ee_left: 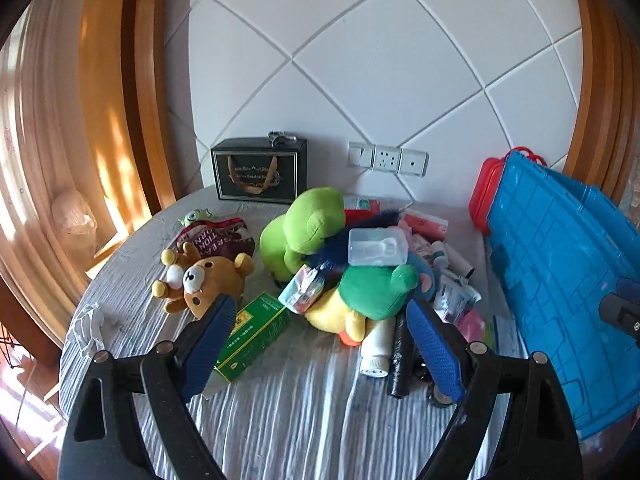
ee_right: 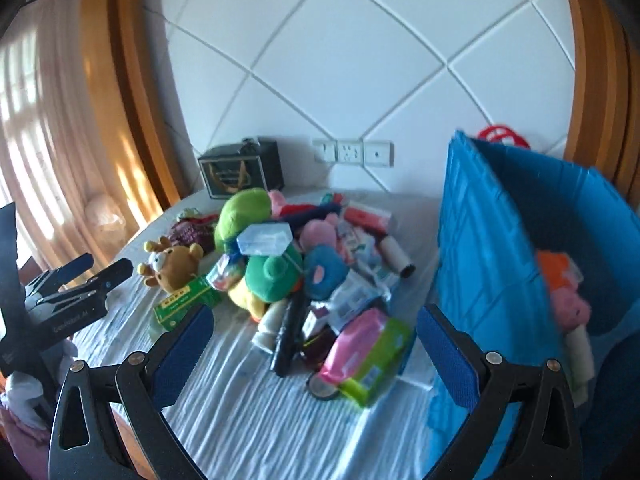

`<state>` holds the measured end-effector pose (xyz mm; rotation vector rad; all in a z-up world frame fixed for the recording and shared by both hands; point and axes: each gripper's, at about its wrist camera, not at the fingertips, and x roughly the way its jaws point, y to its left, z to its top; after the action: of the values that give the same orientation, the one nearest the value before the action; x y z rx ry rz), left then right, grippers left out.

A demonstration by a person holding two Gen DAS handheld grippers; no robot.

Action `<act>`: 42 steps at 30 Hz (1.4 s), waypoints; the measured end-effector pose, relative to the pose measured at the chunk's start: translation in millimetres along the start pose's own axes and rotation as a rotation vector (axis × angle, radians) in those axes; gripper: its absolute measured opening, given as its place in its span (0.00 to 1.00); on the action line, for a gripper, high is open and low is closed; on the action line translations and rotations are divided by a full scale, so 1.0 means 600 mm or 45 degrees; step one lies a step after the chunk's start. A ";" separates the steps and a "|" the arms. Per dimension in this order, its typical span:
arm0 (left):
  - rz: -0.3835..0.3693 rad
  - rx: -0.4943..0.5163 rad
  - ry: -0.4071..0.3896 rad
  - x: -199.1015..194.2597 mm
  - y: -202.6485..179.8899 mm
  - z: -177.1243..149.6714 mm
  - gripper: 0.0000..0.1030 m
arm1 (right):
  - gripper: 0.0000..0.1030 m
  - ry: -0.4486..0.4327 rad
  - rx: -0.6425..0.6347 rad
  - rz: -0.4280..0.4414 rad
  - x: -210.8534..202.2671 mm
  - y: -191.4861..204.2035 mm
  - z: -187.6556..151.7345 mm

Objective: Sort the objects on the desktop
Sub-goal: 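Grasp the white bottle with the left tool while the right tool grasps the black tape roll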

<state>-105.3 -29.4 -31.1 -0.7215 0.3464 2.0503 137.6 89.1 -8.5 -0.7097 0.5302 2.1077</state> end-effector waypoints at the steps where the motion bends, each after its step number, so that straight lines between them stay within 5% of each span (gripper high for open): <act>1: -0.019 0.004 0.038 0.023 0.009 -0.008 0.85 | 1.00 0.036 0.026 -0.019 0.020 0.007 -0.007; 14: -0.116 0.180 0.371 0.258 -0.024 -0.124 0.85 | 1.00 0.341 0.383 -0.195 0.236 -0.055 -0.150; 23: -0.183 0.295 0.478 0.383 -0.092 -0.157 0.76 | 1.00 0.481 0.507 -0.245 0.305 -0.089 -0.246; 28: -0.251 0.298 0.483 0.414 -0.122 -0.161 0.76 | 0.78 0.514 0.487 -0.258 0.331 -0.083 -0.268; 30: -0.264 0.292 0.505 0.426 -0.129 -0.164 0.73 | 0.78 0.520 0.479 -0.248 0.339 -0.077 -0.272; 33: -0.344 0.259 0.534 0.429 -0.126 -0.168 0.50 | 0.78 0.521 0.466 -0.246 0.352 -0.068 -0.278; 35: -0.333 0.297 0.529 0.419 -0.124 -0.176 0.45 | 0.78 0.532 0.454 -0.235 0.363 -0.061 -0.281; 42: -0.318 0.311 0.545 0.360 -0.068 -0.218 0.43 | 0.78 0.517 0.355 -0.256 0.393 -0.034 -0.286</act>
<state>-114.6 72.6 -265.4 -0.9950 0.6997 1.5769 88.5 135.3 -292.8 -0.9869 0.9130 1.6647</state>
